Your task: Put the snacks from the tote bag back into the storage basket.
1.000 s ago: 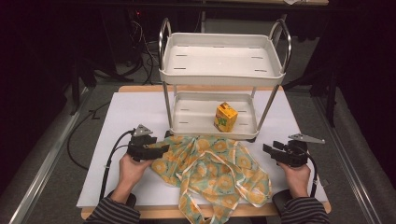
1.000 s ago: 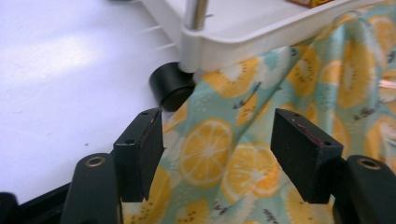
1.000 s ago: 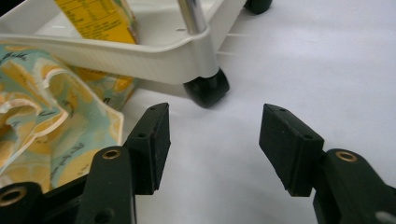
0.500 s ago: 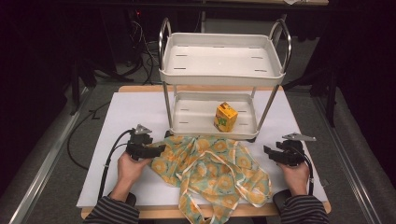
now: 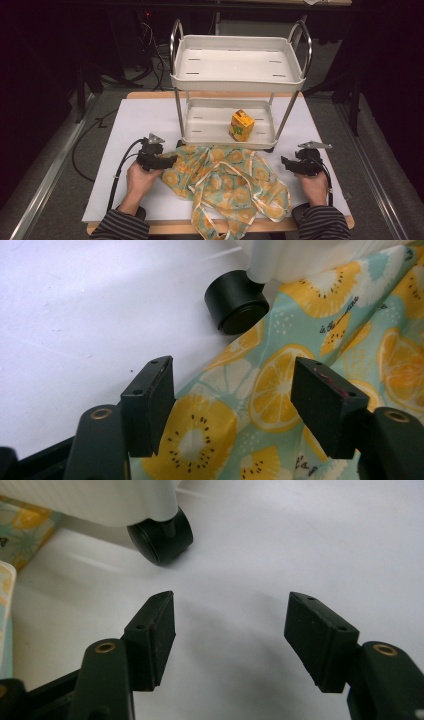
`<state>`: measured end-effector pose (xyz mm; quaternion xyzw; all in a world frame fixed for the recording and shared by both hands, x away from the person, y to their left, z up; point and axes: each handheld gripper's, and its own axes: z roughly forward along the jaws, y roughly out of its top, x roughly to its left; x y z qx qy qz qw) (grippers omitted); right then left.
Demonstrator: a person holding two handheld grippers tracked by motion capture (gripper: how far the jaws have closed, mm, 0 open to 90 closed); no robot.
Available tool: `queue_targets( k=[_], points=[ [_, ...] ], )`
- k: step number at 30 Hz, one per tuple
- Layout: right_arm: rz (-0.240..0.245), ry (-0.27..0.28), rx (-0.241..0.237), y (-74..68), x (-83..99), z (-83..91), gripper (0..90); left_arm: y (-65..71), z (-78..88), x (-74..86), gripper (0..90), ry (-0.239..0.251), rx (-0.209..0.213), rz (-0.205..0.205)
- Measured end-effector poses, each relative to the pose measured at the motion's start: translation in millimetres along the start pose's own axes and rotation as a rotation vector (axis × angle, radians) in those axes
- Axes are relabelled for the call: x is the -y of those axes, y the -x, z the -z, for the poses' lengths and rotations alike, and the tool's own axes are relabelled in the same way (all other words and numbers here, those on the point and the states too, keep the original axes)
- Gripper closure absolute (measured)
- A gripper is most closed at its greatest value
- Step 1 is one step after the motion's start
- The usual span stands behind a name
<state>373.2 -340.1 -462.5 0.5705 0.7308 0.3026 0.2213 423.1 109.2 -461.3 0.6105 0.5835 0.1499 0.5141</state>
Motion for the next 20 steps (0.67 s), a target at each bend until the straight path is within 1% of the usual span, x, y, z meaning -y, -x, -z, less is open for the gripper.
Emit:
queue_targets(
  k=[2,4,6,9,11,15,16,18,20],
  points=[
    [-0.001,-0.005,-0.006,-0.4,0.1,-0.8,36.8,0.4,-1.8,2.8,33.6,-0.008,-0.013,-0.026],
    [0.0,-0.017,-0.008,-0.4,0.4,-2.2,35.7,0.9,-3.3,5.2,33.4,-0.023,-0.017,-0.037],
    [0.0,-0.03,-0.01,-0.7,0.6,-3.3,35.2,1.4,-4.0,6.4,33.1,-0.03,-0.021,-0.037],
    [0.005,-0.045,-0.013,-1.2,0.9,-5.2,34.4,2.4,-5.3,8.7,32.6,-0.033,-0.025,-0.047],
    [0.0,-0.067,-0.015,-0.8,1.4,-7.3,33.8,2.9,-6.4,10.1,32.2,-0.034,-0.03,-0.053],
    [-0.001,-0.064,-0.021,-0.5,1.9,-8.1,31.9,3.3,-7.6,12.2,31.7,-0.045,-0.037,-0.059],
    [-0.002,-0.061,-0.023,-0.8,2.1,-8.6,30.8,3.2,-7.6,12.8,31.4,-0.048,-0.041,-0.068],
    [0.009,-0.062,-0.022,-2.0,2.5,-9.2,28.5,4.1,-8.0,14.7,31.3,-0.043,-0.052,-0.092],
    [0.033,-0.066,-0.012,-4.8,2.9,-10.1,26.5,4.7,-8.5,15.3,31.2,-0.044,-0.051,-0.091]
  ],
)
